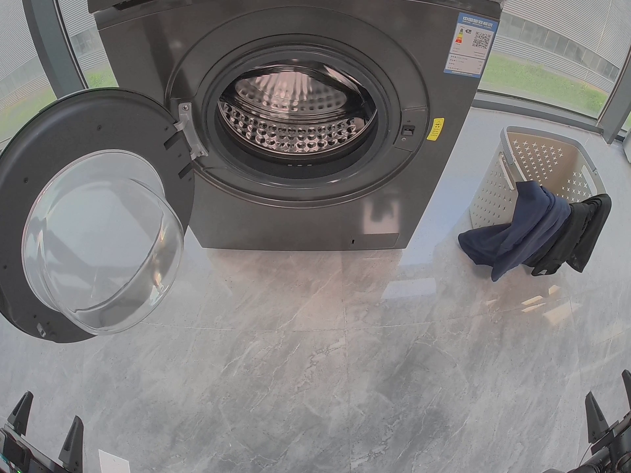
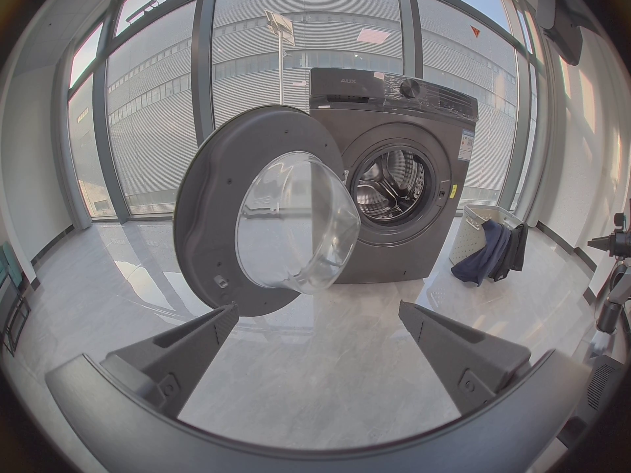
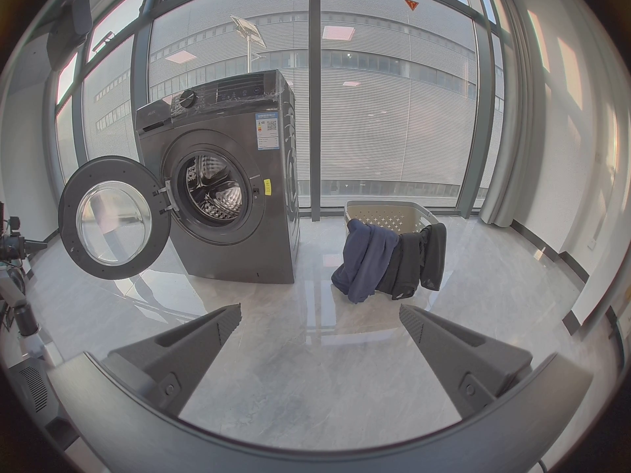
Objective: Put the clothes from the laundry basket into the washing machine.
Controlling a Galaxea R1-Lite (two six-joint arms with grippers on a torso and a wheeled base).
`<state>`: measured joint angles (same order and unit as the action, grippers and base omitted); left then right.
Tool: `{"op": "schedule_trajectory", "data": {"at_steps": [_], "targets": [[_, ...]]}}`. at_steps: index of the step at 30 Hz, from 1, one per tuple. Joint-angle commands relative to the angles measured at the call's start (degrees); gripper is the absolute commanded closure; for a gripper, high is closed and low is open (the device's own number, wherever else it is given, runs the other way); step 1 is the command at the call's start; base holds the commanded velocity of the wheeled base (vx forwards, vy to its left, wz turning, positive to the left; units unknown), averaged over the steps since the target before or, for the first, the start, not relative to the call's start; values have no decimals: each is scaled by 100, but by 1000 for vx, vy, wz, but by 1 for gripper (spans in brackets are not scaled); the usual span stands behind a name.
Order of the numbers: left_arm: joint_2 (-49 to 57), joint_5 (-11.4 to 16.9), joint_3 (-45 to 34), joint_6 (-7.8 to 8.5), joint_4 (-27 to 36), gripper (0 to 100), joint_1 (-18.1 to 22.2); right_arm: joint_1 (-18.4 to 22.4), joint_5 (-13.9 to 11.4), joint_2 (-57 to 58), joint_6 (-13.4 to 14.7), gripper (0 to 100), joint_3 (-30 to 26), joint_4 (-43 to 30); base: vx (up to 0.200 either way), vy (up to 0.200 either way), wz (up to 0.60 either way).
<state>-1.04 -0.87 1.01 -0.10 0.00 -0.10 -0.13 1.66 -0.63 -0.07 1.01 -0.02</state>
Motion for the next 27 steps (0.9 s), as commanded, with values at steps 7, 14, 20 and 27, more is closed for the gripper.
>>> {"op": "schedule_trajectory", "data": {"at_steps": [7,14,20,27], "targets": [[68,7,-101,-17,-9,0,1,-4,1,63,-1,0,-92,2,0,-171,0],[68,16,-101,-25,-9,0,-8,-4,1,63,-1,0,-92,2,57,0,0],[68,16,-101,-43,-9,0,-8,5,1,63,-1,0,-92,2,200,0,0],[60,7,-101,-96,-9,0,-8,-4,1,63,-1,0,-92,2,200,0,0]]}}
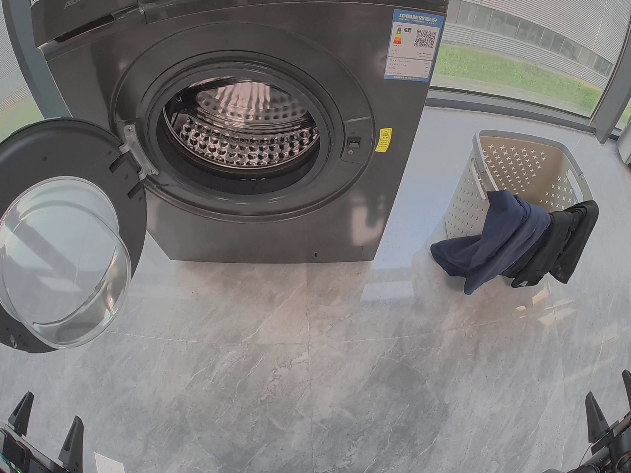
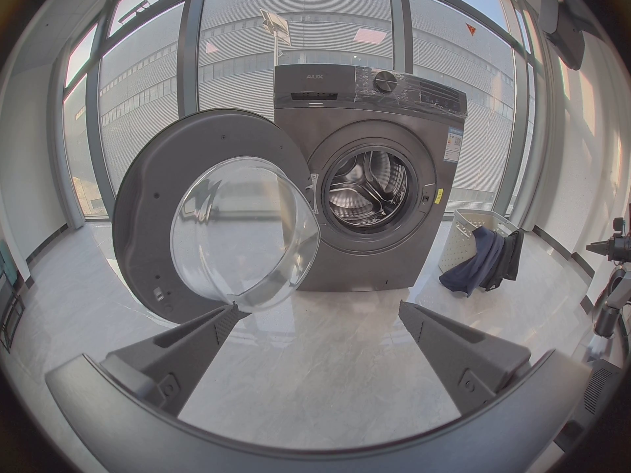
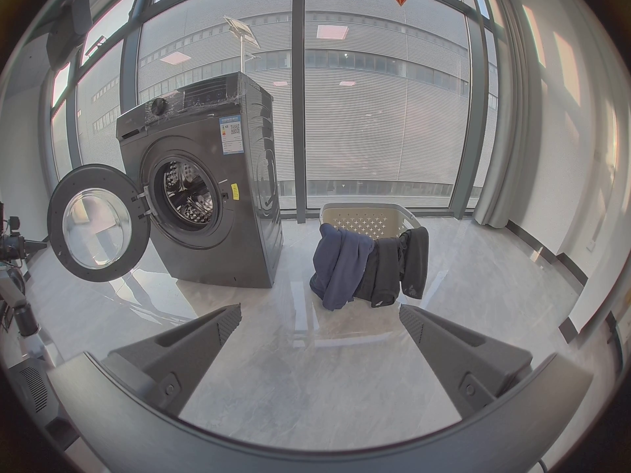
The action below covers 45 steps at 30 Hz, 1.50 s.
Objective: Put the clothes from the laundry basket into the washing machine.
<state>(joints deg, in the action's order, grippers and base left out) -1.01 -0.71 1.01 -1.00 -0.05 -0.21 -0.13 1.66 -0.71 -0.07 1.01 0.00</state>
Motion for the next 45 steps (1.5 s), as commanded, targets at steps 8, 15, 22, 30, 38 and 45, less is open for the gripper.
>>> {"op": "schedule_trajectory", "data": {"at_steps": [8,15,22,30,38,45], "targets": [[57,-17,-101,-49,-4,0,3,-4,1,71,-1,0,-92,0,75,0,0],[57,-17,-92,-49,-4,0,-6,-4,1,71,-1,0,-92,0,0,-171,0],[57,-17,-92,-102,-4,0,-6,-4,1,71,-1,0,-92,0,0,-200,0],[57,-17,-101,-93,-4,0,-6,-4,1,71,-1,0,-92,0,0,-200,0],[57,-17,-92,-85,-4,0,-6,5,1,71,-1,0,-92,0,0,-200,0],[57,-17,-92,-85,-4,0,-6,-4,1,71,-1,0,-92,0,0,-200,0]]}}
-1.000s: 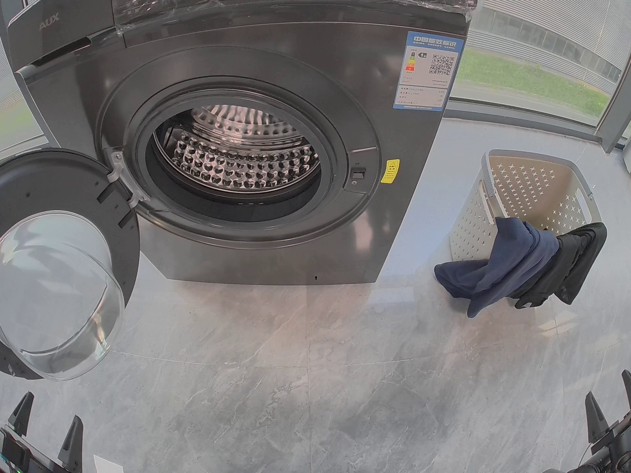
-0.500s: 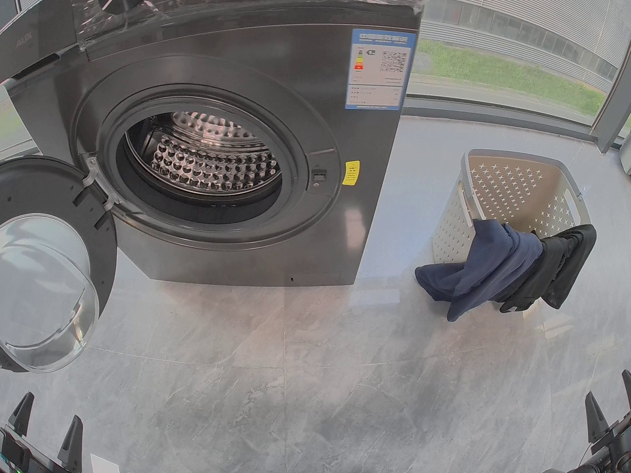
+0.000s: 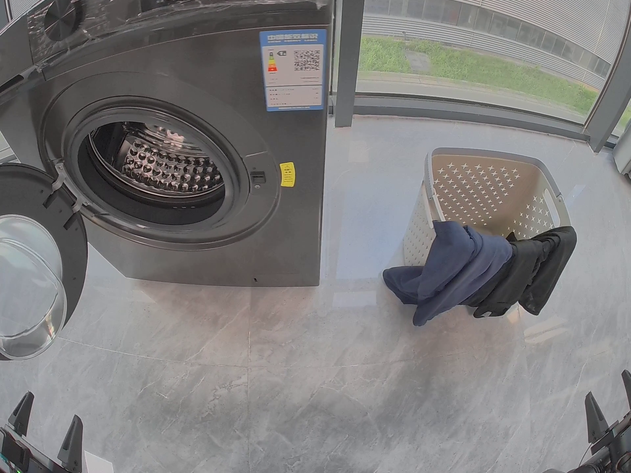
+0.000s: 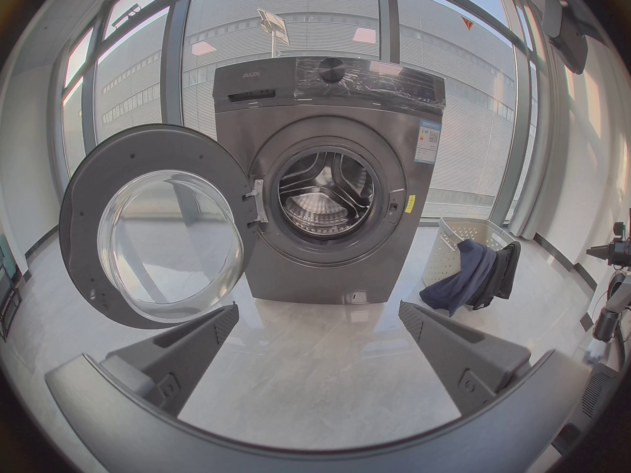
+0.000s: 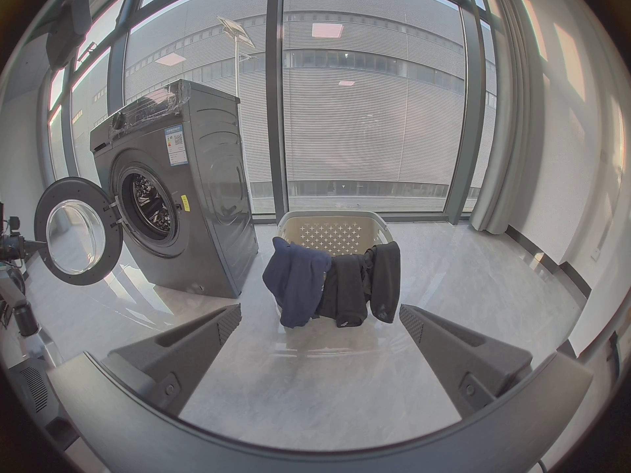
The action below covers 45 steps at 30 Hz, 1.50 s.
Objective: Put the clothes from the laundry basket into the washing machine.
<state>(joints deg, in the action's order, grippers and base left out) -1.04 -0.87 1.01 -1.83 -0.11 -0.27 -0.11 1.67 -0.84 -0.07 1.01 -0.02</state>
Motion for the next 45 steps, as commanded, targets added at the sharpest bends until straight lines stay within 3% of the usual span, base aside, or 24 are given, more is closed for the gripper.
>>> {"op": "schedule_trajectory", "data": {"at_steps": [1,42,45], "targets": [[60,-1,-92,-2,2,0,0,2,0,84,-1,0,-92,2,0,-200,0],[60,-1,-92,-72,2,0,0,2,0,84,-1,0,-92,2,0,-200,0],[60,-1,-92,-72,2,0,0,-7,0,84,-1,0,-92,2,0,0,0]]}}
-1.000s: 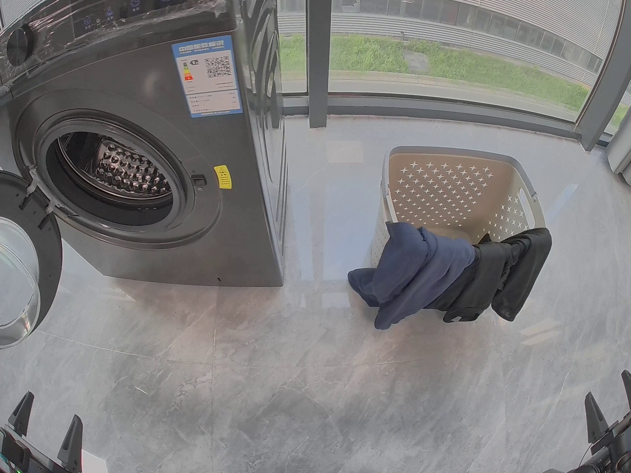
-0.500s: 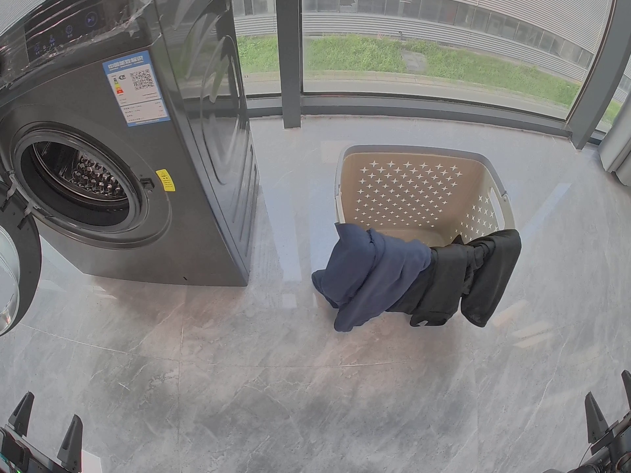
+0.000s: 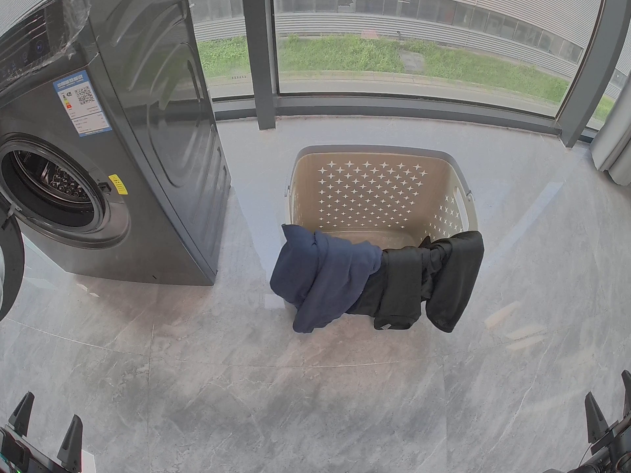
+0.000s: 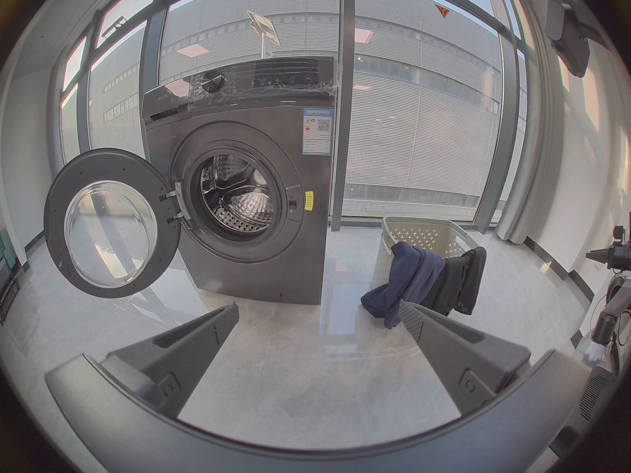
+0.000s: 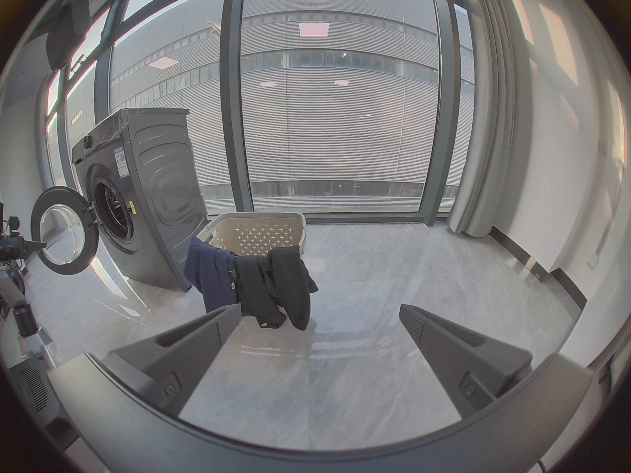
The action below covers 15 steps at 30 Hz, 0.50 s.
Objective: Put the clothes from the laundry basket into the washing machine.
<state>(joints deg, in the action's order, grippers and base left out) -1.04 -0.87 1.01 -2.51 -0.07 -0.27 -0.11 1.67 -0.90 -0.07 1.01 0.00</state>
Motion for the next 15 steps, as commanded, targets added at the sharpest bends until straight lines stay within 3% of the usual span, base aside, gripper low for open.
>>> {"op": "schedule_trajectory", "data": {"at_steps": [1,3,15], "targets": [[60,-1,-92,-4,-1,0,0,-7,0,90,-1,0,-92,0,0,0,0],[60,-1,-92,5,-1,0,0,2,0,90,-1,0,-92,0,0,0,0],[60,-1,-92,-4,-1,0,0,2,0,90,-1,0,-92,0,200,0,0]]}}
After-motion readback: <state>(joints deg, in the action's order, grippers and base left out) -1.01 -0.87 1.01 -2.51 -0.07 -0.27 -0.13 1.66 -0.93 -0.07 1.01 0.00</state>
